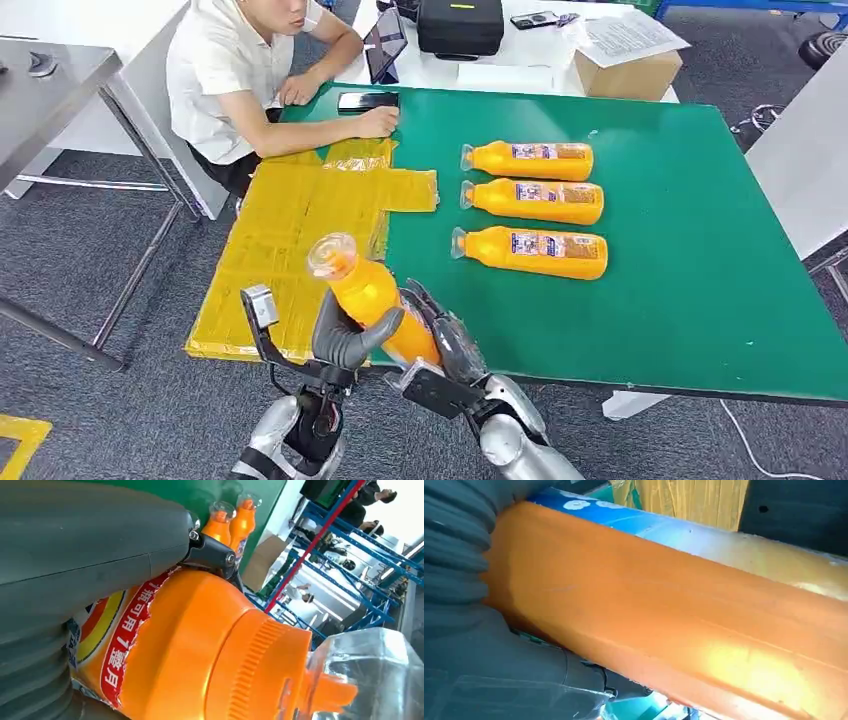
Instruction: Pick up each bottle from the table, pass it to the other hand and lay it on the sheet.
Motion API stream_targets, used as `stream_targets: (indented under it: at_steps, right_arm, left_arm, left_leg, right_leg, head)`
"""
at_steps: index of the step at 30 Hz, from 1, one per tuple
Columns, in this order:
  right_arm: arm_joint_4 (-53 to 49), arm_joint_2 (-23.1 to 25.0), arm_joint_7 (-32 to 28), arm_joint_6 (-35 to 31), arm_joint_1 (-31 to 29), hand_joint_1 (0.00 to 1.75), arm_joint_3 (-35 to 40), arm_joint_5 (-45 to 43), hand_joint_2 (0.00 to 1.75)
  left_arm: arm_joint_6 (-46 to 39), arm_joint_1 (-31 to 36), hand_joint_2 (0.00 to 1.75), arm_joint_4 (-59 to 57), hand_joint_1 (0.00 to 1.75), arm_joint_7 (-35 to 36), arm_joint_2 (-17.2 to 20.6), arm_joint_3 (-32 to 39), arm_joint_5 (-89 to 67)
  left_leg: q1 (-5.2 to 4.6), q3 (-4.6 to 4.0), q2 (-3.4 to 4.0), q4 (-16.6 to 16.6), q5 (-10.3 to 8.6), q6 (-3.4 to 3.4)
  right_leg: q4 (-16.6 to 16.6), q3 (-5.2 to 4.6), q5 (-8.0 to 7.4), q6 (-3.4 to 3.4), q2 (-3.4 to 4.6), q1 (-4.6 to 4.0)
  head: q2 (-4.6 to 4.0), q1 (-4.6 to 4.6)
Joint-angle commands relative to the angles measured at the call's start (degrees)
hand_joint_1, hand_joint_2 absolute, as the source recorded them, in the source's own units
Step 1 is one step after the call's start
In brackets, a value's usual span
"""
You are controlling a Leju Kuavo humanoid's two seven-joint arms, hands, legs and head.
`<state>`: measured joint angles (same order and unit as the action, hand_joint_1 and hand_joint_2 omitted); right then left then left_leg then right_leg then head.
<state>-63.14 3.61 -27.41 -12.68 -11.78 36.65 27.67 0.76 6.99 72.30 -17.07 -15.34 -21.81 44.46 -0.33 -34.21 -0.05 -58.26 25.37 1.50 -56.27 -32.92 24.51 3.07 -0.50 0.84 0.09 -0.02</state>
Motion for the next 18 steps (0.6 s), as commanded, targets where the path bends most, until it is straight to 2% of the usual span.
stream_targets:
  at_steps: [1,5,6,10,12,14,16,17,18]
  right_arm:
    - [1.88,0.73,-0.60,-0.56,0.20,0.00,1.77,-1.58,1.75]
    - [-0.64,0.12,-1.03,-1.82,3.72,0.00,0.27,-2.69,1.75]
    - [-1.63,0.00,-1.36,-2.33,4.77,0.00,-0.38,-2.93,0.00]
    - [-4.23,0.48,-2.94,-4.42,8.30,0.00,-3.21,-4.55,0.00]
    - [-5.67,0.36,-4.32,-8.26,10.38,0.00,-5.56,-4.51,0.00]
    - [-8.04,0.36,-6.61,-16.35,13.23,0.00,-8.99,-3.93,0.00]
    - [-8.86,-0.08,-6.60,-16.49,13.61,0.00,-9.00,-3.89,0.00]
    - [-11.76,3.11,-12.22,-25.73,15.68,0.00,-14.10,-7.61,0.00]
    - [-17.00,4.01,-12.59,-27.32,17.36,0.00,-16.80,-9.49,0.00]
  left_arm:
    - [1.63,2.71,1.75,-4.18,1.75,0.63,0.86,-1.89,1.36]
    - [1.80,0.64,1.75,-2.48,1.75,-0.22,0.96,-1.76,1.80]
    - [1.73,0.26,1.75,-1.60,1.75,-0.71,1.02,-1.54,1.69]
    - [-2.17,0.09,1.75,1.71,1.75,-2.99,1.64,1.23,0.02]
    - [-7.79,0.05,1.75,3.00,1.75,-5.79,2.05,2.86,-4.73]
    - [-16.01,-0.78,1.75,5.13,1.75,-8.45,2.77,4.77,-11.55]
    - [-15.94,-0.99,1.75,5.55,1.75,-8.15,3.02,5.11,-11.64]
    - [-21.92,-1.14,1.75,5.59,1.75,-10.20,3.55,5.02,-17.48]
    - [-24.40,-1.58,1.75,6.37,1.75,-11.17,4.05,5.40,-20.07]
  left_leg:
    - [0.04,0.11,0.00,0.03,0.02,-0.07]
    - [0.04,0.16,-0.05,0.06,0.03,-0.09]
    - [0.06,0.26,-0.09,0.11,0.05,-0.12]
    - [0.08,0.19,-0.05,0.03,0.09,-0.12]
    - [0.08,0.13,-0.09,0.00,0.08,-0.14]
    - [0.07,0.09,-0.07,0.02,0.06,-0.13]
    - [0.08,0.16,-0.05,0.06,0.07,-0.15]
    - [0.06,0.07,-0.05,0.04,0.05,-0.12]
    - [0.01,-0.01,-0.08,0.04,0.02,-0.09]
  right_leg:
    - [0.04,0.11,0.01,-0.08,0.02,-0.03]
    - [0.05,0.17,0.05,-0.09,-0.03,-0.04]
    - [0.10,0.27,0.08,-0.13,-0.07,-0.06]
    - [0.04,0.21,0.10,-0.13,-0.02,-0.08]
    - [0.00,0.16,0.10,-0.14,-0.06,-0.08]
    - [0.01,0.10,0.07,-0.14,-0.03,-0.07]
    - [0.06,0.18,0.08,-0.17,-0.01,-0.08]
    - [0.04,0.08,0.06,-0.12,-0.01,-0.06]
    - [0.00,0.00,0.05,-0.10,-0.03,-0.01]
  head:
    - [0.00,-0.02]
    - [0.00,0.00]
    - [0.00,-0.02]
    - [0.00,-0.02]
    - [0.00,-0.02]
    - [0.00,0.00]
    - [0.00,0.00]
    - [0.00,0.00]
    - [0.00,0.00]
